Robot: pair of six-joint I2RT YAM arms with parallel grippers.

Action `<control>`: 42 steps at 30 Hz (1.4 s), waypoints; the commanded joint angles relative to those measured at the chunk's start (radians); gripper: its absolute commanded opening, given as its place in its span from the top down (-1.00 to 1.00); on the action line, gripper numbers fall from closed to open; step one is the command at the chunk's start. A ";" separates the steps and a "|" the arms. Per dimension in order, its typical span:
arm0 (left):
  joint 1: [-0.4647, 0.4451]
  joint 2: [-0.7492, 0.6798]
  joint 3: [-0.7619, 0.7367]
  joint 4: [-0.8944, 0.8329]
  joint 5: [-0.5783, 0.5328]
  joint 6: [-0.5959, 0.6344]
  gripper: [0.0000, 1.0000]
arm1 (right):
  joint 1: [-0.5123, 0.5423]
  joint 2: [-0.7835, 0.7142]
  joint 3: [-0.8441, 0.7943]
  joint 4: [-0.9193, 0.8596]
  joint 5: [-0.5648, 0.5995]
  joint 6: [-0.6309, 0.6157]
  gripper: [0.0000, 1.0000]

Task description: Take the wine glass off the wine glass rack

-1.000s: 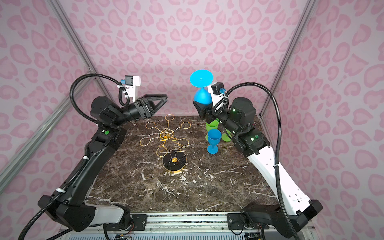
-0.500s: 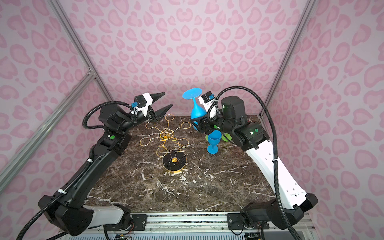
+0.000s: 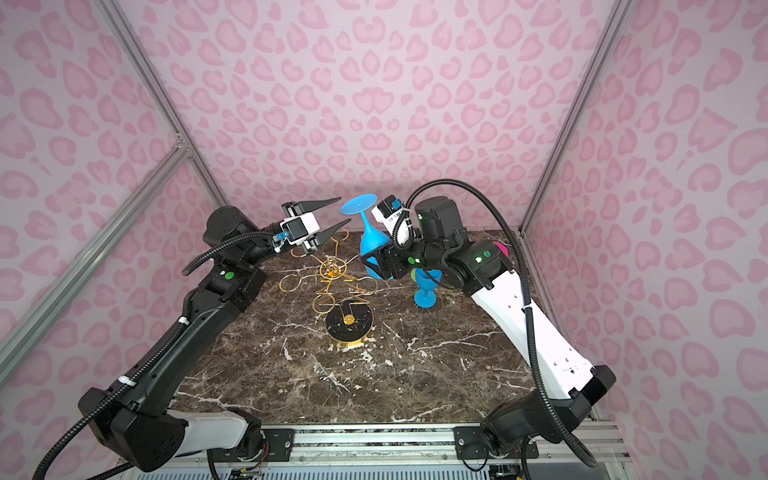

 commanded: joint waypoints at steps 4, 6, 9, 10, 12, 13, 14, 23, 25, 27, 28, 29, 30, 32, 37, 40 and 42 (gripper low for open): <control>-0.001 -0.001 -0.005 0.021 0.034 0.032 0.25 | 0.010 0.013 0.010 0.012 -0.036 0.025 0.01; -0.002 0.001 -0.001 0.020 0.035 0.032 0.34 | 0.012 0.017 0.013 0.011 -0.045 0.030 0.01; -0.005 0.006 0.005 0.022 0.036 0.030 0.46 | 0.015 0.028 0.024 -0.002 -0.050 0.032 0.01; -0.007 0.007 0.008 0.021 0.038 0.029 0.50 | 0.015 0.031 0.028 -0.005 -0.050 0.032 0.01; -0.010 0.009 0.011 0.021 0.043 0.030 0.57 | 0.016 0.036 0.036 -0.013 -0.052 0.032 0.01; -0.012 0.010 0.013 0.021 0.045 0.030 0.62 | 0.016 0.038 0.039 -0.017 -0.053 0.032 0.01; -0.014 0.011 0.014 0.021 0.045 0.030 0.67 | 0.016 0.038 0.041 -0.018 -0.054 0.033 0.01; -0.016 0.023 0.036 0.021 -0.089 -0.145 0.94 | 0.016 -0.043 -0.019 0.069 -0.049 0.059 -0.55; -0.015 0.019 0.032 0.019 -0.142 -0.205 0.94 | 0.011 -0.100 -0.069 0.134 -0.040 0.066 -0.63; -0.012 0.017 0.027 0.015 -0.174 -0.257 0.94 | 0.004 -0.157 -0.118 0.197 -0.029 0.079 -0.72; -0.009 0.019 0.027 0.012 -0.188 -0.286 0.94 | 0.001 -0.191 -0.149 0.232 -0.015 0.086 -0.76; -0.005 0.022 0.025 0.010 -0.201 -0.315 0.94 | -0.002 -0.217 -0.171 0.258 -0.007 0.090 -0.78; -0.002 0.023 0.024 0.010 -0.214 -0.348 0.94 | -0.008 -0.251 -0.202 0.295 0.002 0.094 -0.80; 0.009 0.028 0.018 0.008 -0.230 -0.406 0.94 | -0.022 -0.319 -0.265 0.363 0.025 0.109 -0.82; 0.043 0.036 -0.007 0.021 -0.242 -0.529 0.93 | -0.087 -0.471 -0.418 0.493 0.033 0.150 -0.79; 0.052 0.038 -0.014 0.027 -0.231 -0.581 0.94 | -0.109 -0.510 -0.461 0.518 0.055 0.158 -0.68; 0.054 0.039 -0.016 0.032 -0.226 -0.606 0.94 | -0.109 -0.511 -0.473 0.516 0.088 0.152 -0.58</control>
